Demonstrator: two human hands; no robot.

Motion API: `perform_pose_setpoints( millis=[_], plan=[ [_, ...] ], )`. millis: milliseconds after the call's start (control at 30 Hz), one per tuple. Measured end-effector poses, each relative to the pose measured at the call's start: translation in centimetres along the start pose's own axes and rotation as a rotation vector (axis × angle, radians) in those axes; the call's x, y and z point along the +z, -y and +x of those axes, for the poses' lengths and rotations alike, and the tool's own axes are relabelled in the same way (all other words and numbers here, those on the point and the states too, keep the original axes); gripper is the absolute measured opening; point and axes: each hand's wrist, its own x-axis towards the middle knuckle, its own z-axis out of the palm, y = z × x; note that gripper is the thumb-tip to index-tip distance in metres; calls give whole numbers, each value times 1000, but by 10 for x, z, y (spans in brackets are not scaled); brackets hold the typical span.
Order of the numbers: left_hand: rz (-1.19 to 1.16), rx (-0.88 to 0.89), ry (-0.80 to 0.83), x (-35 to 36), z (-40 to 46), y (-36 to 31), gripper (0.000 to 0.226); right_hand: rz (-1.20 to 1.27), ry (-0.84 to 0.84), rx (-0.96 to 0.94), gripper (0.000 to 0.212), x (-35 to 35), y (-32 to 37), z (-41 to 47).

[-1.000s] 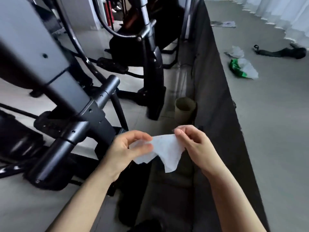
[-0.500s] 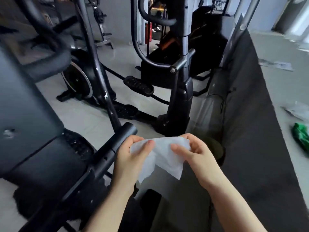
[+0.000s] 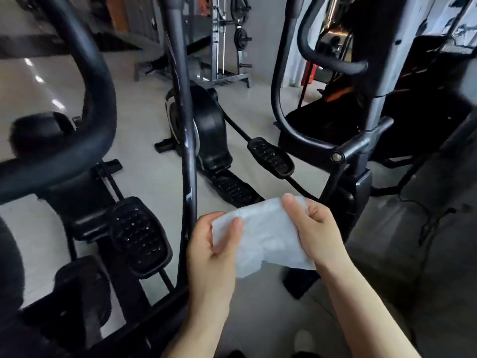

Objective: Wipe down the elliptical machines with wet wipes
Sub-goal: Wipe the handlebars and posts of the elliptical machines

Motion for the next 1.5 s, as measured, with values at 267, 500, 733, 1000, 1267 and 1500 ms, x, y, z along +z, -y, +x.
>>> perform_pose_setpoints(
  millis=[267, 500, 733, 1000, 1267, 1500],
  plan=[
    [47, 162, -255, 133, 83, 22, 30, 41, 427, -133, 16, -34, -16, 191],
    [159, 173, -446, 214, 143, 32, 25, 102, 673, -141, 12, -46, -22, 305],
    [216, 209, -707, 202, 198, 45, 36, 278, 888, 50, 10, 14, -35, 347],
    [122, 234, -732, 185, 306, 70, 17, 404, 948, 69, 18, 119, -52, 435],
    [86, 151, -921, 134, 392, 69, 23, 252, 1526, -4, 15, 260, -47, 499],
    [39, 201, -1368, 64, 453, 63, 19, 118, 2041, -183, 43, 403, -25, 495]
  ],
)
